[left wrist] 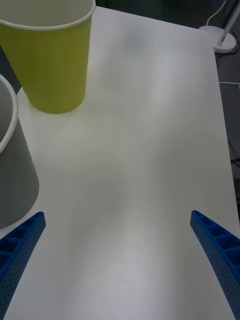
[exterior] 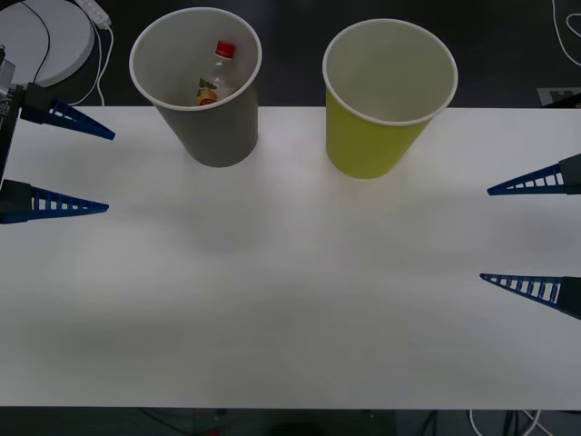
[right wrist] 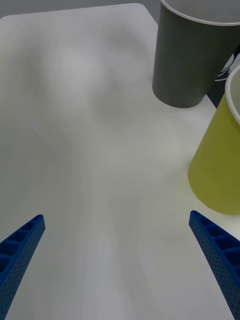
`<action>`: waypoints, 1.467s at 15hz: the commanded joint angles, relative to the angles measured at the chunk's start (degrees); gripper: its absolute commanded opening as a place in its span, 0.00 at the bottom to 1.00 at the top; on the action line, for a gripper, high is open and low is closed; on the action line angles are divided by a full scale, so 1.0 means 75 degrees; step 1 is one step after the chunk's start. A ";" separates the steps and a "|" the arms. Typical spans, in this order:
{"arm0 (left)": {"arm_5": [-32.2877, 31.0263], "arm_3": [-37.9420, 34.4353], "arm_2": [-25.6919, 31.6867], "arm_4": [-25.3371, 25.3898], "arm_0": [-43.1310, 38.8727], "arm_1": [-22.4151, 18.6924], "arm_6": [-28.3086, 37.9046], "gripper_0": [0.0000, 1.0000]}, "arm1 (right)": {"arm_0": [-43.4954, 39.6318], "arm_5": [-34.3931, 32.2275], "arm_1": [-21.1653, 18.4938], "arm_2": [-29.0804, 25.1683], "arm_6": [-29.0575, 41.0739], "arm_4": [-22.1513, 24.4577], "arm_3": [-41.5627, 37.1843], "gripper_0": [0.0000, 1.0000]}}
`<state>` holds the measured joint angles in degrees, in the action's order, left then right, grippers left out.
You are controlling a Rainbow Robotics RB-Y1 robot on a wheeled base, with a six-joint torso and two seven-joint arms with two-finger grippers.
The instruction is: Put the can into the green bin and the plastic bottle into the gray bin
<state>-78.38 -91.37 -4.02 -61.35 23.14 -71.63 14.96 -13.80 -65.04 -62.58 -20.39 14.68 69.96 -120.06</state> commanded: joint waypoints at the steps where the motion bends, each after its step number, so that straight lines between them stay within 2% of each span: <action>1: -0.0002 -0.0438 0.0629 0.0000 -0.0871 0.0012 -0.0295 1.00 | 0.0000 0.0000 0.0000 0.0000 0.0000 0.0000 0.0000 1.00; 3: -0.0002 -0.0778 0.1122 0.0000 -0.1562 0.0012 -0.0529 1.00 | 0.0000 0.0000 0.0000 0.0000 0.0000 0.0000 0.0000 1.00; 6: 0.0010 -0.0931 0.1426 0.0059 -0.2113 0.0012 -0.1045 1.00 | 0.0000 0.0000 0.0000 0.0000 0.0000 0.0000 0.0000 1.00; 10: 0.0010 -0.0919 0.1485 0.0223 -0.2465 0.0035 -0.1537 1.00 | 0.0000 0.0000 0.0000 0.0000 0.0000 0.0000 0.0000 1.00; 22: 0.0045 -0.0919 0.1485 0.0375 -0.2898 0.0035 -0.2088 1.00 | 0.0000 0.0000 0.0000 0.0000 0.0000 0.0000 0.0000 1.00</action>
<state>-78.13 -98.32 7.14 -58.55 1.42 -71.35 -0.69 -13.80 -65.04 -62.58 -20.39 14.68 69.96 -120.06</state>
